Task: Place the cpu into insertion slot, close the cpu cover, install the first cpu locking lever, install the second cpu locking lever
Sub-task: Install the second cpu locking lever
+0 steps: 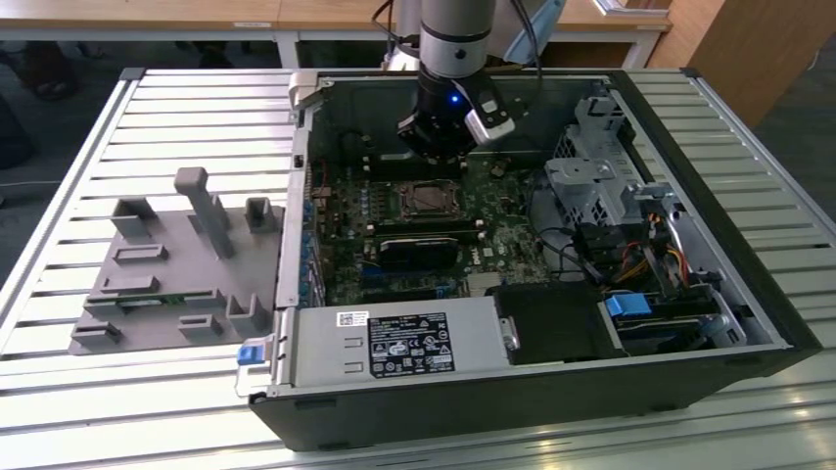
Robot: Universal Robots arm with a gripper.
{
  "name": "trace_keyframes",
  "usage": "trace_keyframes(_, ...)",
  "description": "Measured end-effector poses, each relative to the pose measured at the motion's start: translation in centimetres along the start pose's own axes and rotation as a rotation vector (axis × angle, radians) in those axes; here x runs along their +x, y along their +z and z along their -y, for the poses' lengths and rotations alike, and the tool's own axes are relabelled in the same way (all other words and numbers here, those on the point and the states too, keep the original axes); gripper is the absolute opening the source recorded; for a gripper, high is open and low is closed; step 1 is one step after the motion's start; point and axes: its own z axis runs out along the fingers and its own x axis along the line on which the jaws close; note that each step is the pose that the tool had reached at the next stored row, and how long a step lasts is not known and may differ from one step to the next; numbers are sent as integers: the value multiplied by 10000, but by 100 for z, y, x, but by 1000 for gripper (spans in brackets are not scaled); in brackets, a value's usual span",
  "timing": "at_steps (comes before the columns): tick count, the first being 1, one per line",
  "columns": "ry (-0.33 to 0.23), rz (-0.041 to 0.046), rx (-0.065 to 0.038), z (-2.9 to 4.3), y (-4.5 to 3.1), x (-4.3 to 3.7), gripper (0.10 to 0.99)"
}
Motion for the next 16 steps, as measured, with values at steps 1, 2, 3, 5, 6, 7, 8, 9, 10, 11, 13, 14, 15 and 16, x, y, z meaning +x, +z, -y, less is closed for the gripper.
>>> trace_keyframes(1, 0, 0, 0, 4, 0, -1, 106)
trace_keyframes(2, 0, 0, 0, 9, 0, -1, 106)
trace_keyframes(3, 0, 0, -1, 14, 0, -2, 106)
trace_keyframes(5, 0, 1, -1, 25, 0, -4, 106)
trace_keyframes(6, 0, 1, -1, 29, 0, -4, 106)
trace_keyframes(7, 0, 0, 0, 36, -1, -4, 106)
trace_keyframes(8, 1, 0, -1, 41, -1, -4, 106)
trace_keyframes(9, 0, 1, -1, 46, -1, -4, 106)
trace_keyframes(10, 0, 1, -1, 50, -1, -5, 106)
trace_keyframes(11, -1, 1, -1, 55, -1, -5, 106)
trace_keyframes(13, 1, 0, -1, 58, -14, -4, 106)
trace_keyframes(14, 1, 0, -6, 58, -29, -5, 106)
trace_keyframes(15, 0, 1, -9, 59, -52, -5, 106)
trace_keyframes(16, 1, 1, -13, 58, -81, -6, 106)
